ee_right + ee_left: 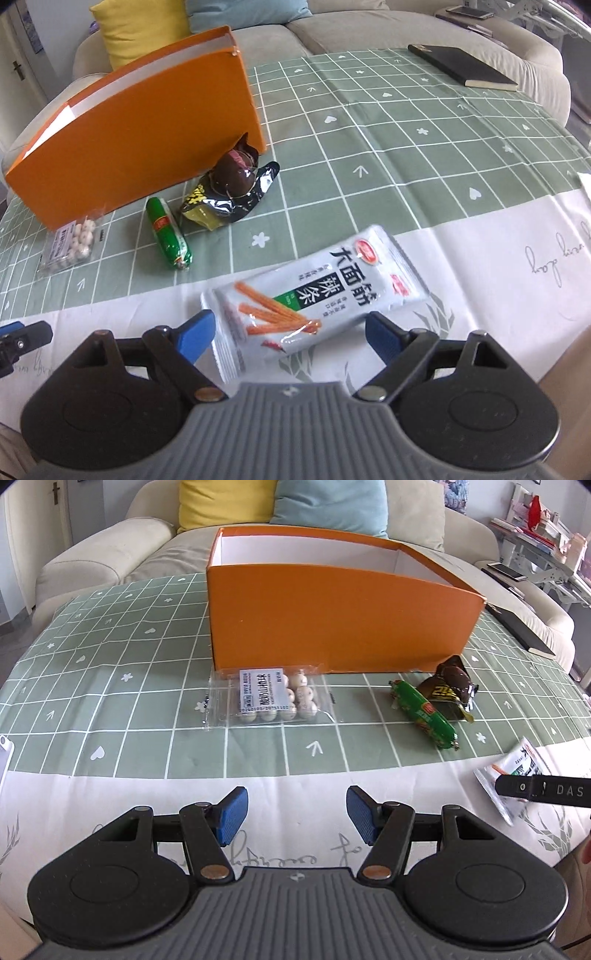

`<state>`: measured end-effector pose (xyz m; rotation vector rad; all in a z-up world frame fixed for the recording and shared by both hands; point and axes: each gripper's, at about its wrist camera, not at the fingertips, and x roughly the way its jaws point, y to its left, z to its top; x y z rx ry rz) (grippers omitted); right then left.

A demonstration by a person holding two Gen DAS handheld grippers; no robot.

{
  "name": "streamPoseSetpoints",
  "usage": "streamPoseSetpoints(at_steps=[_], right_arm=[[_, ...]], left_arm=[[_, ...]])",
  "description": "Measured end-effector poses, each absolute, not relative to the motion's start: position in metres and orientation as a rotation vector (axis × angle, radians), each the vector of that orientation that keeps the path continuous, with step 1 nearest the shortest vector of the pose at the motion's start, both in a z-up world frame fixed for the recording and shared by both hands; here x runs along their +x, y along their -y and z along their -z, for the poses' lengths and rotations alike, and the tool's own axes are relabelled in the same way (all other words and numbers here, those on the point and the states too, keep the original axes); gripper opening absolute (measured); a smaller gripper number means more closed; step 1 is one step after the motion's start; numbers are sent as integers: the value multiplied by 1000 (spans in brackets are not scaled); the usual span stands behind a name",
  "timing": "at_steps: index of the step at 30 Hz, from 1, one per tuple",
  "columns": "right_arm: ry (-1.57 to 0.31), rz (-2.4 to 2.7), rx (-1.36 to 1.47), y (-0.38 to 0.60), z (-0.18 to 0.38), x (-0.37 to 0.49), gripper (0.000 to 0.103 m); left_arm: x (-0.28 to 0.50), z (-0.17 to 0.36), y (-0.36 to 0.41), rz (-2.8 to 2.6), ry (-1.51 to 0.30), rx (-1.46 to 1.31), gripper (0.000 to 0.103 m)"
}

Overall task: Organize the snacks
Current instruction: 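Move both tools back toward the snacks on the table, then grasp the white spicy-strip bag with the right tool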

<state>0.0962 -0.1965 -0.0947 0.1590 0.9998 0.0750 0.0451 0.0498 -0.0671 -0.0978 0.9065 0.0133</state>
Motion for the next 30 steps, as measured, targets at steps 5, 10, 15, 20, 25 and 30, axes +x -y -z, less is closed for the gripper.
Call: streamPoseSetpoints(at_steps=[5,10,15,20,25,30], right_arm=[[-971,-93,138,187,97,113,86],[-954,-109,122,179,99,126,82],[-925,-108,23,166,101,134,61],[-908,-130,-11,162,99,145,50],[-902,-133,-29,159,100,145,50],[-897,-137,-47,157,101,143,52]], left_arm=[[60,71,-60,-45,-918,-112,72],[78,72,-71,-76,-912,-130,72],[96,76,-80,-88,-925,-115,72],[113,81,-86,-91,-944,-69,72],[128,89,-88,-49,-983,-19,79],[133,91,-86,-4,-985,11,84]])
